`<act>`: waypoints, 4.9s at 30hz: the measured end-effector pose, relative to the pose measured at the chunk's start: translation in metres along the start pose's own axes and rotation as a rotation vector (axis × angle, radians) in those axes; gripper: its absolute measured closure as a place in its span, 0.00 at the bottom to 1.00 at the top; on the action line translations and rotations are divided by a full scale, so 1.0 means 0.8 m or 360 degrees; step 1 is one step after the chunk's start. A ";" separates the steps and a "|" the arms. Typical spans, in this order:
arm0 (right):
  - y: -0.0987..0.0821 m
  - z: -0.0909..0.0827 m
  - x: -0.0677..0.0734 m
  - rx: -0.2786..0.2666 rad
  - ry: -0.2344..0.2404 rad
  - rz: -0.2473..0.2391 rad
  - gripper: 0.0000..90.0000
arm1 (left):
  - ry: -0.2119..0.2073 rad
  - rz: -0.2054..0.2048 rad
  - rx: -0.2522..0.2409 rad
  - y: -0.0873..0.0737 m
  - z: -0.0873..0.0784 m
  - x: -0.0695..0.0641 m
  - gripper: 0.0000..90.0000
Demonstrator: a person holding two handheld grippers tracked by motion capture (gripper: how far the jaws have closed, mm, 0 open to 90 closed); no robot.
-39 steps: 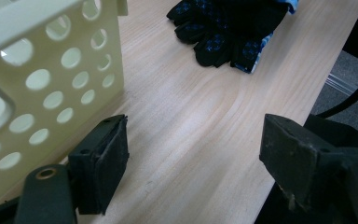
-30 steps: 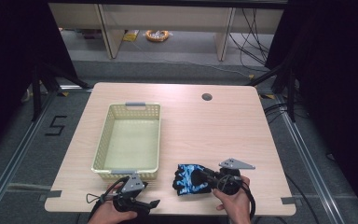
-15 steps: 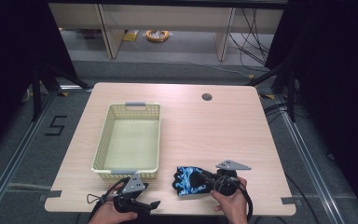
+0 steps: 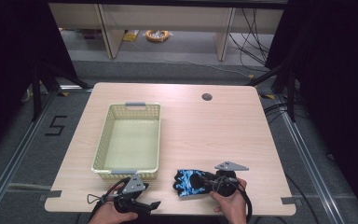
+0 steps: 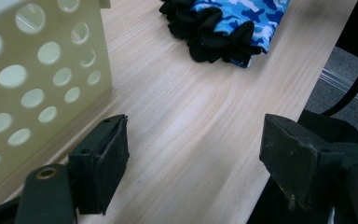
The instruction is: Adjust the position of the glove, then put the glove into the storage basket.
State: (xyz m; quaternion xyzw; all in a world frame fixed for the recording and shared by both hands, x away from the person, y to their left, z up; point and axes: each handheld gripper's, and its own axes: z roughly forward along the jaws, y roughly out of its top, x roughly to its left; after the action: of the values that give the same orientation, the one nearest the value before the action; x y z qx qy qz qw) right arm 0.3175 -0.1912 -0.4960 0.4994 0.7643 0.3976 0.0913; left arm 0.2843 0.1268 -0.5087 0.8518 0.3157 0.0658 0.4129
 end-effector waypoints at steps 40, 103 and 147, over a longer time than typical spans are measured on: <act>-0.007 -0.024 -0.044 -0.0010 0.0122 0.0199 0.61 | -0.0079 0.0248 0.0081 0.059 0.070 -0.014 0.43; -0.003 -0.026 -0.028 -0.0224 0.0438 0.0286 0.98 | 0.0047 0.0457 -0.0036 0.068 0.049 -0.028 0.91; 0.105 -0.054 0.053 -0.0324 0.0570 -0.0037 0.99 | 0.0131 0.0340 -0.0168 0.096 -0.041 0.004 0.91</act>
State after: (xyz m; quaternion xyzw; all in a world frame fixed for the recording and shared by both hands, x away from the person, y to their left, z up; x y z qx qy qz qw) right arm 0.3319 -0.1624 -0.3978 0.3999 0.7300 0.5541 0.0084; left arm 0.3119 0.1152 -0.4307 0.8542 0.2358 0.1607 0.4346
